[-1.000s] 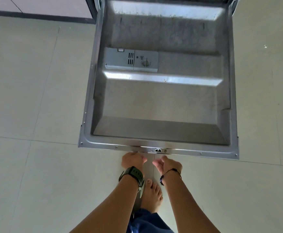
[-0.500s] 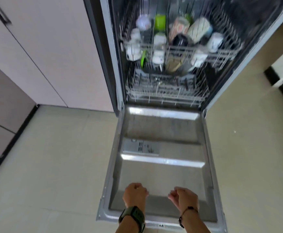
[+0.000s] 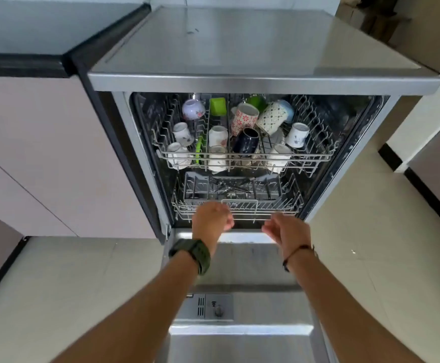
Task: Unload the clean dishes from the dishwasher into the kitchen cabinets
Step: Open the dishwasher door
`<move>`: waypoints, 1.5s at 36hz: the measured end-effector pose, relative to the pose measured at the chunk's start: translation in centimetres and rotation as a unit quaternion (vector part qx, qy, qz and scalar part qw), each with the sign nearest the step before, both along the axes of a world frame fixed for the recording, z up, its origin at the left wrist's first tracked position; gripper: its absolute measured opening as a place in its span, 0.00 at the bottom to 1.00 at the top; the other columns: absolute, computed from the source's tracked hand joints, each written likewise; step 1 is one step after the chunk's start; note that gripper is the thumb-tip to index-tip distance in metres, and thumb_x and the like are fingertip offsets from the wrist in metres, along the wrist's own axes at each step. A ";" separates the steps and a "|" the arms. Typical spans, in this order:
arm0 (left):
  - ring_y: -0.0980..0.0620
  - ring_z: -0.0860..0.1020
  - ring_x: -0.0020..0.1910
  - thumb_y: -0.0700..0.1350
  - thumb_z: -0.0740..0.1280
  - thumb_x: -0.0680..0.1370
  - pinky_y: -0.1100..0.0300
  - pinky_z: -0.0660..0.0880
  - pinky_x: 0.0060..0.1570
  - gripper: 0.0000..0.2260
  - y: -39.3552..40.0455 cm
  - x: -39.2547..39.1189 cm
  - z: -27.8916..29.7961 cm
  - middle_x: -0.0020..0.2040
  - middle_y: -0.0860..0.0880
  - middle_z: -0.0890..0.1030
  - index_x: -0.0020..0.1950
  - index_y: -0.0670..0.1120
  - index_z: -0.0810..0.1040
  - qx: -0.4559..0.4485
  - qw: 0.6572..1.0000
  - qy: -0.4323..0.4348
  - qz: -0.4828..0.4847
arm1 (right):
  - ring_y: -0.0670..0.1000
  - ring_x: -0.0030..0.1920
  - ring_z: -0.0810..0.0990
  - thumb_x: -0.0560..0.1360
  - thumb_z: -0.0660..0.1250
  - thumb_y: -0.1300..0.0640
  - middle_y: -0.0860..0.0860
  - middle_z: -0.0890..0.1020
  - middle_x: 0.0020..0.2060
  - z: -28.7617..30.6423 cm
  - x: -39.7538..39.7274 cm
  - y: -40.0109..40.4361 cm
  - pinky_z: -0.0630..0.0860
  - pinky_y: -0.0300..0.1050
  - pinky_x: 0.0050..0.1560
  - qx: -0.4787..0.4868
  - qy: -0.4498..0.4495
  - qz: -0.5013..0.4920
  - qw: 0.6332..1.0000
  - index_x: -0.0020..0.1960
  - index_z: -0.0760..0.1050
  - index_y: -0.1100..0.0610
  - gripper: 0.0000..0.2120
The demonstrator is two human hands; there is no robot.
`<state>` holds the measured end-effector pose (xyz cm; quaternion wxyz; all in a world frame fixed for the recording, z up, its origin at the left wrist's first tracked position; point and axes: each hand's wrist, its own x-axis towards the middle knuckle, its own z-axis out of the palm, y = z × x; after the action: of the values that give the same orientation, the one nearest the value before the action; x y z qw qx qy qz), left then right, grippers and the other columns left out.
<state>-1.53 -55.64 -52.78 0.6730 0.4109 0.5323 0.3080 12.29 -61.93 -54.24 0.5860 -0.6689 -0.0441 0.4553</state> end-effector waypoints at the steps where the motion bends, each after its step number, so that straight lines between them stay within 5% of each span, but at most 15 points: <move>1: 0.52 0.78 0.41 0.37 0.63 0.78 0.59 0.77 0.50 0.05 1.6 0.7 0.6 0.42 0.47 0.78 0.49 0.39 0.78 -0.024 0.999 -0.019 0.027 | 0.45 0.28 0.76 0.77 0.62 0.63 0.49 0.78 0.22 0.5 0.9 1.1 0.77 0.38 0.35 0.005 -0.004 -0.005 1.000 0.34 0.72 0.59 0.13; 3: 0.52 0.78 0.48 0.41 0.63 0.78 0.58 0.76 0.55 0.09 4.1 2.3 1.5 0.48 0.47 0.79 0.56 0.40 0.77 0.014 1.000 0.007 0.024 | 0.48 0.34 0.78 0.76 0.65 0.61 0.53 0.79 0.29 1.1 2.6 3.3 0.78 0.44 0.48 0.045 0.049 -0.047 0.997 0.38 0.74 0.61 0.09; 6: 0.51 0.76 0.41 0.43 0.66 0.77 0.57 0.75 0.55 0.08 7.6 4.2 2.7 0.41 0.45 0.76 0.52 0.40 0.75 -0.117 0.969 -0.166 0.140 | 0.49 0.34 0.75 0.75 0.67 0.58 0.54 0.75 0.33 1.6 4.5 7.0 0.75 0.51 0.61 0.084 0.133 -0.083 0.984 0.41 0.73 0.62 0.08; 8: 0.51 0.73 0.40 0.49 0.67 0.76 0.57 0.72 0.59 0.17 9.5 4.5 2.8 0.41 0.46 0.72 0.60 0.41 0.73 -0.140 0.956 -0.195 0.168 | 0.48 0.32 0.71 0.75 0.67 0.55 0.53 0.71 0.32 1.6 5.5 9.0 0.70 0.51 0.66 0.093 0.166 -0.094 0.977 0.48 0.72 0.63 0.10; 10: 0.45 0.75 0.57 0.55 0.67 0.75 0.53 0.68 0.66 0.30 11.4 5.1 1.8 0.59 0.43 0.73 0.72 0.45 0.63 -0.157 0.962 -0.170 0.147 | 0.51 0.43 0.75 0.73 0.69 0.50 0.55 0.74 0.44 1.2 6.5 11.2 0.71 0.51 0.65 0.083 0.181 -0.088 0.976 0.62 0.69 0.61 0.23; 12: 0.41 0.69 0.67 0.52 0.66 0.76 0.48 0.66 0.68 0.31 12.6 5.1 0.1 0.70 0.42 0.68 0.75 0.46 0.59 -0.086 0.987 -0.085 0.110 | 0.58 0.62 0.72 0.72 0.69 0.45 0.58 0.70 0.62 0.6 7.0 13.1 0.73 0.52 0.63 0.071 0.185 -0.055 0.979 0.70 0.62 0.58 0.33; 15: 0.43 0.70 0.67 0.38 0.68 0.73 0.50 0.68 0.66 0.33 15.4 6.2 -1.8 0.61 0.49 0.73 0.75 0.46 0.58 -0.041 0.983 -0.029 0.178 | 0.62 0.67 0.67 0.70 0.70 0.44 0.59 0.62 0.70 0.1 7.3 14.8 0.72 0.57 0.63 0.083 0.217 -0.078 0.970 0.71 0.61 0.55 0.36; 18: 0.45 0.72 0.62 0.39 0.67 0.76 0.57 0.68 0.64 0.27 15.6 6.3 -1.6 0.42 0.62 0.64 0.73 0.44 0.61 -0.026 0.984 -0.068 0.162 | 0.62 0.67 0.67 0.73 0.70 0.53 0.62 0.64 0.68 0.6 7.6 16.0 0.73 0.58 0.62 0.100 0.232 -0.102 0.962 0.67 0.64 0.57 0.27; 21: 0.49 0.73 0.38 0.42 0.66 0.77 0.59 0.73 0.57 0.06 15.9 5.9 -1.1 0.37 0.49 0.68 0.50 0.41 0.73 -0.168 0.946 -0.167 0.222 | 0.58 0.66 0.70 0.76 0.65 0.62 0.61 0.72 0.56 0.8 7.6 16.4 0.71 0.54 0.65 0.095 0.246 -0.099 0.960 0.56 0.67 0.61 0.11; 24: 0.51 0.71 0.35 0.42 0.65 0.77 0.53 0.73 0.60 0.09 16.1 5.9 -0.9 0.35 0.46 0.68 0.39 0.41 0.69 -0.176 0.941 -0.182 0.224 | 0.58 0.62 0.74 0.77 0.62 0.61 0.57 0.69 0.38 1.1 7.2 16.6 0.69 0.56 0.66 0.077 0.219 -0.087 0.969 0.42 0.66 0.63 0.08; 27: 0.51 0.72 0.36 0.43 0.65 0.77 0.52 0.74 0.60 0.09 15.5 5.9 -1.4 0.34 0.47 0.68 0.39 0.42 0.69 -0.164 0.950 -0.174 0.202 | 0.54 0.42 0.74 0.77 0.61 0.59 0.56 0.69 0.36 0.8 7.0 16.3 0.71 0.55 0.65 0.070 0.190 -0.091 0.975 0.39 0.66 0.62 0.10; 31: 0.50 0.75 0.45 0.41 0.66 0.76 0.53 0.75 0.59 0.05 13.1 5.0 -2.5 0.40 0.47 0.71 0.44 0.42 0.72 -0.165 0.953 -0.179 0.181 | 0.52 0.34 0.75 0.74 0.63 0.58 0.55 0.75 0.35 -0.9 6.8 14.4 0.79 0.51 0.44 0.047 0.155 -0.084 0.983 0.44 0.71 0.62 0.06; 40: 0.51 0.74 0.35 0.40 0.66 0.76 0.52 0.76 0.55 0.08 5.7 3.0 -3.0 0.31 0.47 0.72 0.38 0.43 0.72 -0.183 0.936 -0.206 0.218 | 0.53 0.33 0.75 0.75 0.61 0.60 0.56 0.75 0.27 -1.7 5.0 7.3 0.77 0.52 0.39 0.063 0.172 -0.097 0.978 0.38 0.69 0.60 0.08; 54: 0.45 0.75 0.55 0.39 0.64 0.77 0.52 0.73 0.59 0.01 -3.3 -1.0 -3.0 0.50 0.40 0.77 0.46 0.42 0.74 -0.189 0.933 -0.211 0.222 | 0.53 0.35 0.75 0.76 0.60 0.62 0.53 0.76 0.29 -1.2 0.5 -1.9 0.79 0.51 0.40 0.085 0.178 -0.139 0.971 0.39 0.71 0.59 0.07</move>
<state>-2.50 -58.98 -55.80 0.7495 0.0727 0.5044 0.4226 12.80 -63.81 -55.44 0.6965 -0.5248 0.1159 0.4755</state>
